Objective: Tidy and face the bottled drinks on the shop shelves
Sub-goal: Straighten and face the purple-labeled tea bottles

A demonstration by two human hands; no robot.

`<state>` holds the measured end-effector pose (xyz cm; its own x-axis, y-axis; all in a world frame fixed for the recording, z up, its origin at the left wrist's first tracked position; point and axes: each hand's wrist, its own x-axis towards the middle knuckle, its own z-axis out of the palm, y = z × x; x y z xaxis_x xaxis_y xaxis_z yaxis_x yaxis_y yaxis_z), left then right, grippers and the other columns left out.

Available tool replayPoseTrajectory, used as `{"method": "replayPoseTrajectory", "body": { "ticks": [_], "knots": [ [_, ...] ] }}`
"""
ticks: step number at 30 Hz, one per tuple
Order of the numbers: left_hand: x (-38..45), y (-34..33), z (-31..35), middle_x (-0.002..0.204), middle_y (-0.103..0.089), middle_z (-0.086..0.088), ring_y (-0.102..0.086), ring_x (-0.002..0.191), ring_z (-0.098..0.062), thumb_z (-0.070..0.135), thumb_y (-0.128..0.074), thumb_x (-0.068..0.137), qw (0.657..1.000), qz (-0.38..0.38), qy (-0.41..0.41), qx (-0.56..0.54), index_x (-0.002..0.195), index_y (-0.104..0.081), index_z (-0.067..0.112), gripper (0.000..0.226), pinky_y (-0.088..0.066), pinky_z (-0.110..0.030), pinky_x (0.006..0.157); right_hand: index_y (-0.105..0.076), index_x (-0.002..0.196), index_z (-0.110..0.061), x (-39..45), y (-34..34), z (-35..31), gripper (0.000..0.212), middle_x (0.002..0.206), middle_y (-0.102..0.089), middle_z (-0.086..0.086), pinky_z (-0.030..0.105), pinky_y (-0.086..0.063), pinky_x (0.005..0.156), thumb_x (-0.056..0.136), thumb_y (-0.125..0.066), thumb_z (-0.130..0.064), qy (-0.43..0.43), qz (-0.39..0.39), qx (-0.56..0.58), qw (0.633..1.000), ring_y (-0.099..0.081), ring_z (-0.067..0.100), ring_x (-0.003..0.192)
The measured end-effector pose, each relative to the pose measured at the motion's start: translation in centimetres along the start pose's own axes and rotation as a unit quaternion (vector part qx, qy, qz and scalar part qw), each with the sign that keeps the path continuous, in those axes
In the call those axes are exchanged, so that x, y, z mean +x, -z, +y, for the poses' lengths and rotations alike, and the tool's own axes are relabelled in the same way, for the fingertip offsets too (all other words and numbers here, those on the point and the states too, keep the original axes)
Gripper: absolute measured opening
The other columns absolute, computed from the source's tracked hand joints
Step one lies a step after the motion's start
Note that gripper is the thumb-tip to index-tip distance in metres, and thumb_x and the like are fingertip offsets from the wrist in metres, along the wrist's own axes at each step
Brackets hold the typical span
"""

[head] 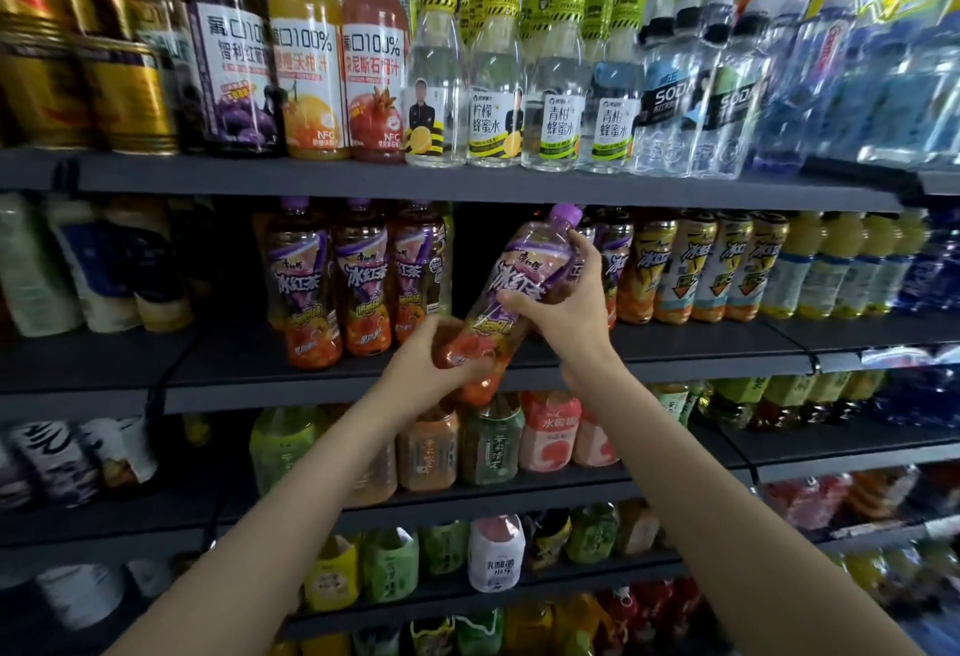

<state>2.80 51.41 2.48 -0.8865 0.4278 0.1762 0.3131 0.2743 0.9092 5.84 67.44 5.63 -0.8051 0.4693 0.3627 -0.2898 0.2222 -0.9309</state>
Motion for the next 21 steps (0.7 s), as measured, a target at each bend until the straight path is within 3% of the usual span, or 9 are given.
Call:
{"method": "replayPoseTrajectory", "body": {
  "ticks": [3,6,8,10,13,15,17,19,21],
  "knots": [
    [-0.9,1.1,0.5,0.116,-0.06,-0.007,-0.062,0.099,-0.017,0.023,-0.065,0.08,0.937,-0.111,0.138,-0.302,0.111,-0.051,0.023,0.035,-0.055,-0.037,0.084,-0.034,0.132,-0.043,0.2,0.5,-0.8,0.091,0.123,-0.057,-0.001,0.046,-0.052,0.092,0.064,-0.085,-0.01,0.007,-0.03,0.043,0.999,-0.058,0.014,0.11],
    [-1.5,1.0,0.8,0.111,-0.061,-0.008,-0.063,0.098,-0.022,0.014,-0.062,0.085,0.915,-0.109,0.128,-0.367,0.102,-0.051,0.021,0.021,-0.055,-0.038,0.083,-0.032,0.136,-0.043,0.0,1.0,-1.2,0.089,0.129,-0.055,0.004,0.049,-0.051,0.094,0.07,-0.081,-0.009,0.024,-0.059,0.054,0.997,-0.057,0.018,0.115],
    [-1.5,0.3,1.0,0.116,-0.057,-0.005,-0.061,0.098,-0.017,0.016,-0.068,0.081,0.953,-0.049,0.089,-0.287,0.104,-0.048,0.023,0.032,-0.055,-0.036,0.083,-0.024,0.141,-0.043,-0.5,1.0,-1.5,0.091,0.132,-0.052,0.0,0.044,-0.047,0.1,0.075,-0.079,-0.016,0.049,-0.058,-0.001,0.997,-0.054,0.016,0.118],
    [-1.2,-0.7,0.9,0.118,-0.053,0.0,-0.055,0.104,-0.015,0.024,-0.078,0.073,0.994,0.047,0.023,-0.099,0.11,-0.044,0.025,0.05,-0.052,-0.034,0.087,-0.012,0.147,-0.037,-0.9,0.8,-1.8,0.1,0.129,-0.05,-0.005,0.034,-0.043,0.101,0.075,-0.079,-0.021,0.048,-0.043,-0.044,0.997,-0.051,0.013,0.117],
    [-1.2,-1.4,0.8,0.117,-0.048,0.003,-0.047,0.108,-0.012,0.03,-0.082,0.067,0.986,0.137,-0.081,0.041,0.109,-0.041,0.028,0.059,-0.042,-0.029,0.087,-0.012,0.147,-0.033,-1.2,0.6,-1.8,0.105,0.112,-0.049,-0.013,0.034,-0.045,0.099,0.071,-0.083,-0.02,0.01,0.012,-0.014,1.0,-0.052,0.011,0.11],
    [-1.1,-0.9,0.9,0.118,-0.046,0.004,-0.047,0.108,-0.012,0.032,-0.081,0.069,0.99,0.101,-0.091,0.032,0.111,-0.042,0.029,0.057,-0.041,-0.027,0.086,-0.023,0.141,-0.038,-0.9,1.0,-1.8,0.1,0.117,-0.055,-0.006,0.045,-0.051,0.094,0.066,-0.086,-0.019,-0.018,0.023,0.034,0.999,-0.058,0.016,0.11],
    [-1.1,0.1,1.6,0.121,-0.052,0.001,-0.054,0.108,-0.015,0.031,-0.073,0.077,0.997,0.002,-0.021,-0.077,0.116,-0.047,0.026,0.048,-0.047,-0.027,0.087,-0.03,0.136,-0.037,-0.7,1.8,-2.2,0.09,0.123,-0.058,0.006,0.043,-0.058,0.08,0.069,-0.083,-0.01,-0.052,-0.003,0.094,0.994,-0.063,0.022,0.107],
    [-1.4,0.7,2.4,0.122,-0.059,-0.009,-0.061,0.107,-0.023,0.029,-0.067,0.08,0.954,-0.121,0.091,-0.258,0.122,-0.049,0.022,0.047,-0.052,-0.036,0.09,-0.03,0.137,-0.034,-0.7,2.6,-2.7,0.084,0.122,-0.059,0.01,0.034,-0.058,0.067,0.074,-0.077,-0.004,-0.072,-0.04,0.139,0.987,-0.064,0.024,0.106],
    [-1.6,0.9,2.6,0.119,-0.061,-0.015,-0.062,0.107,-0.028,0.027,-0.066,0.075,0.913,-0.172,0.12,-0.35,0.121,-0.051,0.018,0.049,-0.053,-0.042,0.089,-0.029,0.138,-0.034,-0.7,3.0,-2.9,0.081,0.121,-0.06,0.01,0.031,-0.057,0.065,0.077,-0.073,-0.003,-0.076,-0.065,0.155,0.983,-0.063,0.025,0.108]
  ]
}}
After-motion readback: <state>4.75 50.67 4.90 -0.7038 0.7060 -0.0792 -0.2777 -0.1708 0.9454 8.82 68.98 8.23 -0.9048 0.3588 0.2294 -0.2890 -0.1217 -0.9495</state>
